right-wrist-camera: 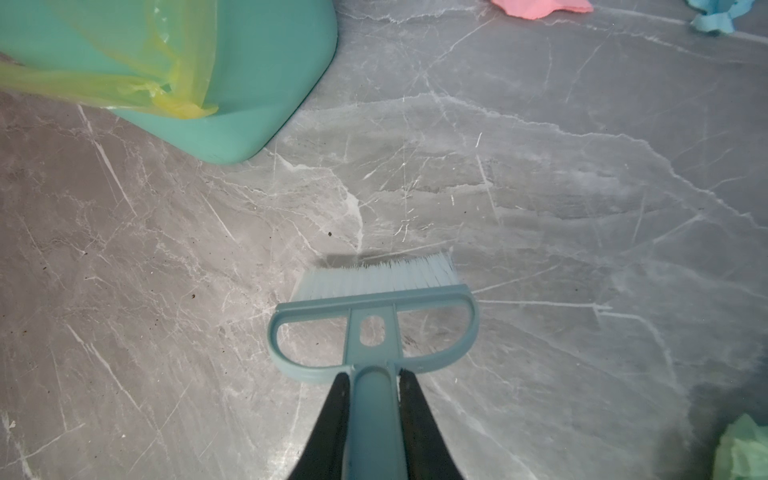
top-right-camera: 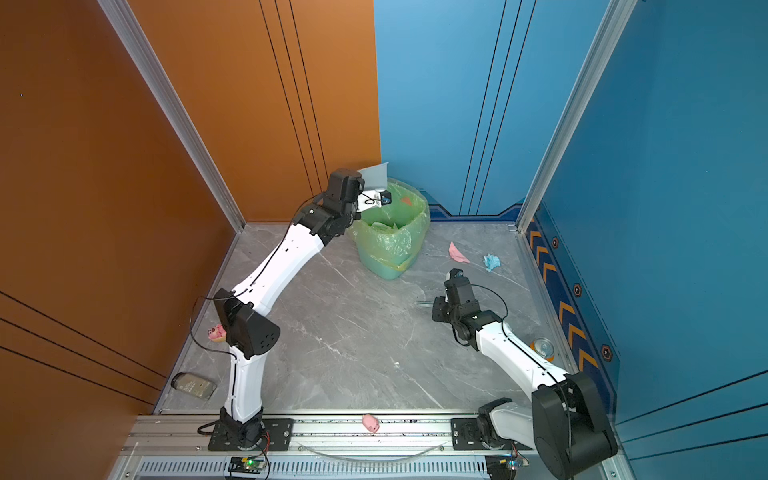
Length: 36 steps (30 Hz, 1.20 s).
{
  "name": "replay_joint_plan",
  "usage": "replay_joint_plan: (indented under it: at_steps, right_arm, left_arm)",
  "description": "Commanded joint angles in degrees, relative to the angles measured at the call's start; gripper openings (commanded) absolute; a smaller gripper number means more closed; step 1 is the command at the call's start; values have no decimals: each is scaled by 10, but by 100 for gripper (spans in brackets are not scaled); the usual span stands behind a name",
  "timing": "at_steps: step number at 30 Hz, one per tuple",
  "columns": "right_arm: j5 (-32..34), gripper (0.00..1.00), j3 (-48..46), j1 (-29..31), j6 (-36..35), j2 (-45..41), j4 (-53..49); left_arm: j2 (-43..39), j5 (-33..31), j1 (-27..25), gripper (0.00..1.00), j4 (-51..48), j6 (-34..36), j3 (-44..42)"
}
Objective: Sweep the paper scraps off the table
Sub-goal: 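Lower the empty dustpan with the left gripper while the right brush nears the green scrap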
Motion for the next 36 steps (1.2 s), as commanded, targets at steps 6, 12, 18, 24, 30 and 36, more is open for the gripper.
replay_joint_plan:
  at_steps: [6,12,18,24,30,36]
  right_arm:
    - [11,0,-8,1,6,-17,1]
    - [13,0,-5,1,6,-21,0]
    - [18,0,1,3,6,-27,-4]
    - [32,0,6,4,16,-40,-17]
    - [49,0,13,6,31,-57,-35]
    - [83,0,27,6,40,-82,-58]
  left_arm:
    - [-54,32,8,0,11,-160,27]
    - [-109,50,9,0,12,-248,-18]
    - [-186,106,7,0,12,-334,-104]
    - [-271,161,4,0,14,-422,-209]
    - [-368,202,-24,0,18,-474,-342]
    - [-460,213,-45,0,33,-524,-458]
